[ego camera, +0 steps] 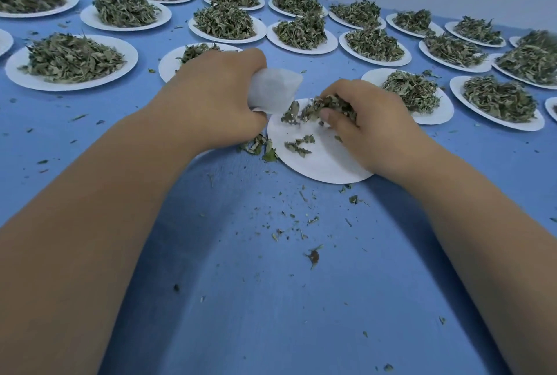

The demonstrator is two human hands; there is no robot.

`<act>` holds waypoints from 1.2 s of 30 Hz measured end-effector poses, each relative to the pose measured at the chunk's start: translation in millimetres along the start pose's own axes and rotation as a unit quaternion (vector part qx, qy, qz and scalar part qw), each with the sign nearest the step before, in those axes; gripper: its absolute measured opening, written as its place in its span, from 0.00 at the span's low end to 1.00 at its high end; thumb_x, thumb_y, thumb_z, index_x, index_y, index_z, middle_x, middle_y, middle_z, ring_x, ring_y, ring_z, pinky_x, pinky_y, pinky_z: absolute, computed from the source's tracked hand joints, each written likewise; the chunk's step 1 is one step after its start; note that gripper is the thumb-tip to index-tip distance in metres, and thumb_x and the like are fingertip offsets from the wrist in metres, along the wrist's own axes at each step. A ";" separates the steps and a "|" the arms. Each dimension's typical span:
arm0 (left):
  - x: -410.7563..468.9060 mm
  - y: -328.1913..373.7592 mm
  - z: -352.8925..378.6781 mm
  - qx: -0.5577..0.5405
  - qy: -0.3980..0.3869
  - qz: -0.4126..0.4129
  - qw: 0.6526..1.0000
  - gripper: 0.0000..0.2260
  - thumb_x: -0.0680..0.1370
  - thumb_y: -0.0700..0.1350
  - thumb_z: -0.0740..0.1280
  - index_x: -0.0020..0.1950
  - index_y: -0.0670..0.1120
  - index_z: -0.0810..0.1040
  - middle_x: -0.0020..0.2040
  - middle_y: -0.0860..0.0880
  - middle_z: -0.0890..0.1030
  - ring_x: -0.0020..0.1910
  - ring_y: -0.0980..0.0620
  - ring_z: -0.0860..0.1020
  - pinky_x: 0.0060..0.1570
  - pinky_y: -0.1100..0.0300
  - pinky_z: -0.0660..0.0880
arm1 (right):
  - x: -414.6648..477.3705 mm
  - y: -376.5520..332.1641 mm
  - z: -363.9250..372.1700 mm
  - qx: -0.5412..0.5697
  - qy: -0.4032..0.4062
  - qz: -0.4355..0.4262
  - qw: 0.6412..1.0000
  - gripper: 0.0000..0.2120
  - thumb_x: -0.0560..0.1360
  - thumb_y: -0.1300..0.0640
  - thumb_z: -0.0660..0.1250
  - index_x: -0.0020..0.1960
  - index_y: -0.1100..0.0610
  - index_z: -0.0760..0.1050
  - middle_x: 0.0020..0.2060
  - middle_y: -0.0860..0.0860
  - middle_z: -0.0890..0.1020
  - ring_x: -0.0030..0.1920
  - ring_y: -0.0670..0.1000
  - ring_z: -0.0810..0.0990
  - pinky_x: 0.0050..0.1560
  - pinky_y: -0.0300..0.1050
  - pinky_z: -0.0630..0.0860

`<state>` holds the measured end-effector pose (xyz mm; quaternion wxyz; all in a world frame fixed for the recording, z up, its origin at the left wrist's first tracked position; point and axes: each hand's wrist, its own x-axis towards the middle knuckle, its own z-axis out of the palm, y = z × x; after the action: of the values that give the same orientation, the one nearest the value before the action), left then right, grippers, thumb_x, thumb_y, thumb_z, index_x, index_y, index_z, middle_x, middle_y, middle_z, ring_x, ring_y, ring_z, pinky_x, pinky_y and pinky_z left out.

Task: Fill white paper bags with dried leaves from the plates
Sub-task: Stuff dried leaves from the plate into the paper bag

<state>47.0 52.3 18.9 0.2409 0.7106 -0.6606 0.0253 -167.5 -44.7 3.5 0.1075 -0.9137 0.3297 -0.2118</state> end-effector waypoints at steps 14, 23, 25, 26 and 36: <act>2.2 19.7 19.1 -0.034 -0.011 0.023 0.999 0.11 0.70 0.50 0.68 0.41 0.52 0.65 0.35 0.51 0.71 0.35 0.50 0.71 0.31 0.55 0.64 | 0.9 -13.0 -0.2 0.212 0.016 0.012 0.977 0.05 0.79 0.58 0.72 0.51 0.51 0.85 0.33 0.39 0.81 0.32 0.39 0.75 0.37 0.32 0.68; 4.0 31.7 25.9 0.060 -0.006 0.047 0.997 0.11 0.70 0.45 0.67 0.44 0.47 0.66 0.34 0.49 0.70 0.32 0.49 0.67 0.29 0.55 0.62 | 5.3 -21.0 -7.3 0.280 -0.028 0.078 0.956 0.06 0.78 0.58 0.66 0.48 0.55 0.82 0.38 0.46 0.80 0.36 0.43 0.75 0.38 0.35 0.71; 5.1 36.9 27.1 0.086 0.017 0.051 0.995 0.11 0.70 0.45 0.66 0.44 0.48 0.63 0.33 0.50 0.68 0.30 0.51 0.63 0.29 0.56 0.59 | 8.2 -22.2 -6.7 0.274 -0.030 0.085 0.957 0.11 0.78 0.58 0.60 0.50 0.57 0.80 0.42 0.50 0.80 0.40 0.46 0.75 0.42 0.40 0.72; 5.7 38.1 27.3 0.086 0.025 0.049 0.995 0.11 0.71 0.45 0.65 0.44 0.48 0.63 0.33 0.50 0.67 0.30 0.52 0.62 0.29 0.56 0.58 | 8.9 -21.4 -7.2 0.303 -0.024 0.097 0.948 0.13 0.76 0.55 0.57 0.49 0.55 0.80 0.43 0.50 0.80 0.39 0.46 0.76 0.44 0.42 0.73; 7.7 38.6 28.6 0.108 0.023 0.016 0.994 0.16 0.71 0.44 0.67 0.56 0.46 0.68 0.39 0.48 0.73 0.38 0.42 0.70 0.30 0.54 0.60 | 8.3 -9.7 2.8 0.417 0.018 0.134 0.899 0.10 0.67 0.56 0.74 0.46 0.48 0.77 0.47 0.61 0.81 0.47 0.58 0.79 0.56 0.67 0.76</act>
<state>3.2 34.0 8.3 0.1771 0.7208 -0.6598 0.1171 -155.1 -42.6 6.9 0.5005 -0.7280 0.3326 -0.3300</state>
